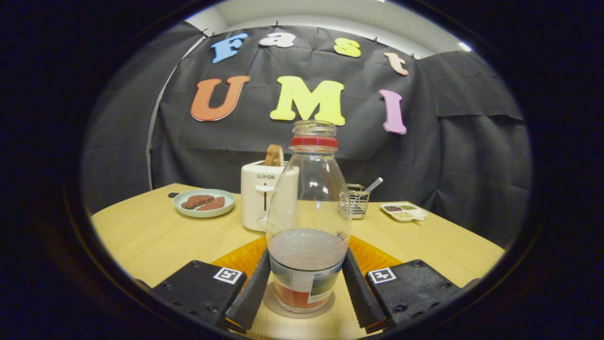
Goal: Take the bottle from table, then pour the juice into the cup, finally place the bottle on the coaster
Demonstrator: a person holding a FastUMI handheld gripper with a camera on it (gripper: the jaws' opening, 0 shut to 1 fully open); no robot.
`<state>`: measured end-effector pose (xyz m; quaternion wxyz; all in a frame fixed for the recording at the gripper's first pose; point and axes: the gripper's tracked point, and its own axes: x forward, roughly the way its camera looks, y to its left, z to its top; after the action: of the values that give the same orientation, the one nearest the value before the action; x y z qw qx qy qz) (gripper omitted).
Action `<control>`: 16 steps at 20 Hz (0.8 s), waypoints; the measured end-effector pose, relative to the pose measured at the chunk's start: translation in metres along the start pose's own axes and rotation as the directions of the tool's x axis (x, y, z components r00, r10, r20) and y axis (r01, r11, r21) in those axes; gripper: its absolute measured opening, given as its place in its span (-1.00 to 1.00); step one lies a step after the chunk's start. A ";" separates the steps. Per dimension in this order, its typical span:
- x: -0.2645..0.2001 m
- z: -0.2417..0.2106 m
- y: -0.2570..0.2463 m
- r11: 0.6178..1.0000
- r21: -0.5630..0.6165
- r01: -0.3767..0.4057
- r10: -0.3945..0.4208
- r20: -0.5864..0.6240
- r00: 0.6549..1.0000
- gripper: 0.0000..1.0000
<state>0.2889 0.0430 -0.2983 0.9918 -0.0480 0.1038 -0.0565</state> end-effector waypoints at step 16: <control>-0.025 0.031 -0.004 1.000 0.011 -0.004 0.003 0.089 0.996 1.00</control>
<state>0.2710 0.0443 -0.2631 0.9958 -0.0448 0.0590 -0.0533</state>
